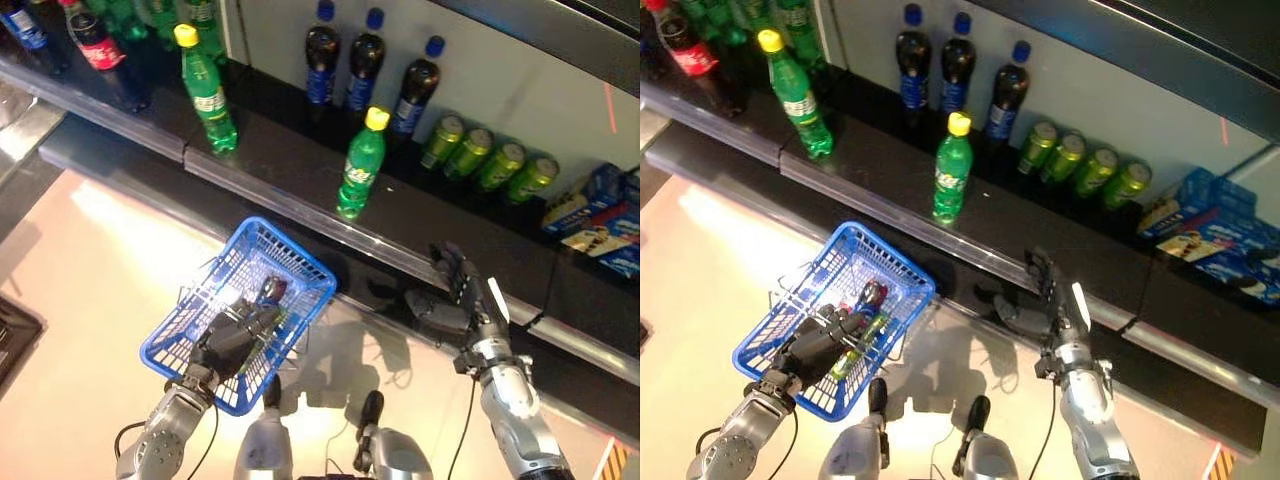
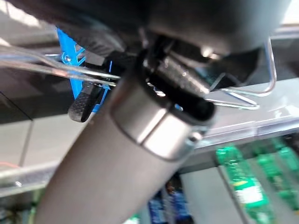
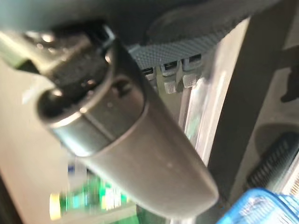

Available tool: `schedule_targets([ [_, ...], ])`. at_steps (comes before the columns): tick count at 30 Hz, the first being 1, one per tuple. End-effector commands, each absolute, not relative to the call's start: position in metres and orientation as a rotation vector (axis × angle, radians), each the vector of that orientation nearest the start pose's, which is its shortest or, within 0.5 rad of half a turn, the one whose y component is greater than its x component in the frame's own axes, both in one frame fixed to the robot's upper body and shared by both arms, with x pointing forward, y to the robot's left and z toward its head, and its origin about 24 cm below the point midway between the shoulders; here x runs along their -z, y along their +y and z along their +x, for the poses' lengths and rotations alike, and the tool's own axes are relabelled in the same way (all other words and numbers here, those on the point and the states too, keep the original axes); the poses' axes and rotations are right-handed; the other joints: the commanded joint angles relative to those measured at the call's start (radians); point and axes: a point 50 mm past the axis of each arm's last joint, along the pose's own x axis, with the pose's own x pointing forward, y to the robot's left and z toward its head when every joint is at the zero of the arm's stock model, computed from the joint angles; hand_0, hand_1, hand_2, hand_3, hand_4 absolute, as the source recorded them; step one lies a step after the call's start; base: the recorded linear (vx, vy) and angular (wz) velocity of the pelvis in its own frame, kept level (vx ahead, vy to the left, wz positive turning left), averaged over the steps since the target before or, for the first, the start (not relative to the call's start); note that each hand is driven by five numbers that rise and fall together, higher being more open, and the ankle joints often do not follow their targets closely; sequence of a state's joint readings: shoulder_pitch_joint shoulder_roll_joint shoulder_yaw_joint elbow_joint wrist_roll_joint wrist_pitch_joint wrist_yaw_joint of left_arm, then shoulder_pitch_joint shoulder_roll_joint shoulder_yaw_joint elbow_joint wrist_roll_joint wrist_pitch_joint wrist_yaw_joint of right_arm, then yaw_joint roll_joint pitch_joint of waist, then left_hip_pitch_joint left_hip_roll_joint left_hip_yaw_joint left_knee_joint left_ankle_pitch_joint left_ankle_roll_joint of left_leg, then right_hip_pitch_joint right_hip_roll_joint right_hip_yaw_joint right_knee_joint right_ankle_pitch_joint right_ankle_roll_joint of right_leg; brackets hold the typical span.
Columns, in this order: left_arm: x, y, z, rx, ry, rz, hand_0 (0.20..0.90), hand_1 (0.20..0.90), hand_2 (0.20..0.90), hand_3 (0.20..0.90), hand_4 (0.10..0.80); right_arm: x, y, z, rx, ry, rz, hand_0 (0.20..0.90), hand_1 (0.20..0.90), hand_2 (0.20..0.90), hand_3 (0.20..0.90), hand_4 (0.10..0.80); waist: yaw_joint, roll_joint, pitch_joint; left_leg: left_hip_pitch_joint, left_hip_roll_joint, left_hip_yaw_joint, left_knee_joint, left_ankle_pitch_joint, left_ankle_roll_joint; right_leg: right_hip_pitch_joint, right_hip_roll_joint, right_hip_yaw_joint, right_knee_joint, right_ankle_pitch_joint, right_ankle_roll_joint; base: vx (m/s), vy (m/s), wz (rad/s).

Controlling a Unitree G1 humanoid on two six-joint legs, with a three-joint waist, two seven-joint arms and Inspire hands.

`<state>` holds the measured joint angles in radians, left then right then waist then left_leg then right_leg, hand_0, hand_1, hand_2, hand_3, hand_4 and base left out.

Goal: Pick up the drink and place into the basket.

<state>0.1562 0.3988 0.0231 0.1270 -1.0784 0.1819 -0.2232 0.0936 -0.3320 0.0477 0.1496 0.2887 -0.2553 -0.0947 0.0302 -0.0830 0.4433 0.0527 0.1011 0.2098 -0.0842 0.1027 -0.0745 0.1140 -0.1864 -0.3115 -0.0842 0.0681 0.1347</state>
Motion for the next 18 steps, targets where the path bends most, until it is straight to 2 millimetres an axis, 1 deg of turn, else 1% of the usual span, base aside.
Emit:
schedule_targets([
  [1, -0.059, 0.237, 0.237, 0.185, -0.195, -0.709, 0.300, 0.300, 0.300, 0.200, 0.100, -0.006, -0.250, 0.201, 0.231, 0.007, -0.062, 0.900, 0.900, 0.900, 0.900, 0.800, -0.027, 0.079, -0.386, 0.014, -0.001, 0.026, -0.003, -0.044, -0.008, 0.016, -0.031, -0.046, -0.003, 0.007, 0.046, 0.032, -0.039, -0.17],
  [6, -0.033, 0.247, 0.234, 0.094, -0.083, -0.680, 0.300, 0.300, 0.300, 0.200, 0.100, 0.014, -0.267, 0.184, 0.390, 0.085, -0.004, 0.900, 0.900, 0.900, 0.900, 0.800, -0.056, 0.076, -0.383, 0.037, -0.003, 0.047, -0.003, -0.061, 0.001, 0.011, -0.030, -0.019, 0.002, 0.011, 0.050, 0.025, -0.029, -0.16],
  [7, -0.031, 0.248, 0.233, 0.087, -0.072, -0.675, 0.300, 0.300, 0.300, 0.200, 0.100, 0.016, -0.269, 0.183, 0.406, 0.096, -0.001, 0.900, 0.900, 0.900, 0.900, 0.800, -0.057, 0.075, -0.382, 0.040, -0.003, 0.049, -0.003, -0.063, 0.001, 0.011, -0.030, -0.016, 0.003, 0.011, 0.050, 0.024, -0.021, -0.12],
  [8, -0.023, 0.250, 0.232, 0.058, -0.039, -0.664, 0.300, 0.300, 0.300, 0.200, 0.100, 0.022, -0.272, 0.178, 0.445, 0.122, 0.002, 0.900, 0.900, 0.900, 0.900, 0.800, -0.063, 0.074, -0.383, 0.045, -0.004, 0.052, -0.003, -0.068, 0.003, 0.009, -0.028, -0.007, 0.005, 0.010, 0.050, 0.025, -0.018, -0.18],
  [14, 0.007, 0.267, 0.223, -0.086, 0.069, -0.665, 0.300, 0.300, 0.300, 0.200, 0.100, 0.046, -0.286, 0.164, 0.550, 0.243, 0.017, 0.900, 0.900, 0.900, 0.900, 0.800, -0.078, 0.069, -0.384, 0.063, -0.005, 0.069, -0.003, -0.083, 0.006, 0.007, -0.021, 0.019, 0.005, 0.011, 0.048, 0.024, -0.007, -0.21],
  [15, 0.015, 0.271, 0.221, -0.127, 0.095, -0.677, 0.300, 0.300, 0.300, 0.200, 0.100, 0.053, -0.289, 0.160, 0.574, 0.273, 0.026, 0.900, 0.900, 0.900, 0.900, 0.800, -0.081, 0.068, -0.386, 0.065, -0.006, 0.072, -0.003, -0.085, 0.006, 0.007, -0.019, 0.025, 0.004, 0.012, 0.048, 0.024, 0.002, -0.18],
  [16, 0.017, 0.272, 0.221, -0.138, 0.104, -0.677, 0.300, 0.300, 0.300, 0.200, 0.100, 0.054, -0.290, 0.160, 0.580, 0.283, 0.026, 0.900, 0.900, 0.900, 0.900, 0.800, -0.082, 0.067, -0.386, 0.066, -0.006, 0.073, -0.003, -0.086, 0.005, 0.007, -0.019, 0.028, 0.004, 0.012, 0.049, 0.026, 0.004, -0.21],
  [18, 0.028, 0.278, 0.217, -0.180, 0.147, -0.676, 0.300, 0.300, 0.300, 0.200, 0.100, 0.063, -0.295, 0.155, 0.603, 0.328, 0.038, 0.900, 0.900, 0.900, 0.900, 0.800, -0.087, 0.066, -0.388, 0.070, -0.005, 0.078, -0.003, -0.089, 0.005, 0.005, -0.016, 0.039, 0.005, 0.011, 0.048, 0.021, 0.007, -0.14],
])
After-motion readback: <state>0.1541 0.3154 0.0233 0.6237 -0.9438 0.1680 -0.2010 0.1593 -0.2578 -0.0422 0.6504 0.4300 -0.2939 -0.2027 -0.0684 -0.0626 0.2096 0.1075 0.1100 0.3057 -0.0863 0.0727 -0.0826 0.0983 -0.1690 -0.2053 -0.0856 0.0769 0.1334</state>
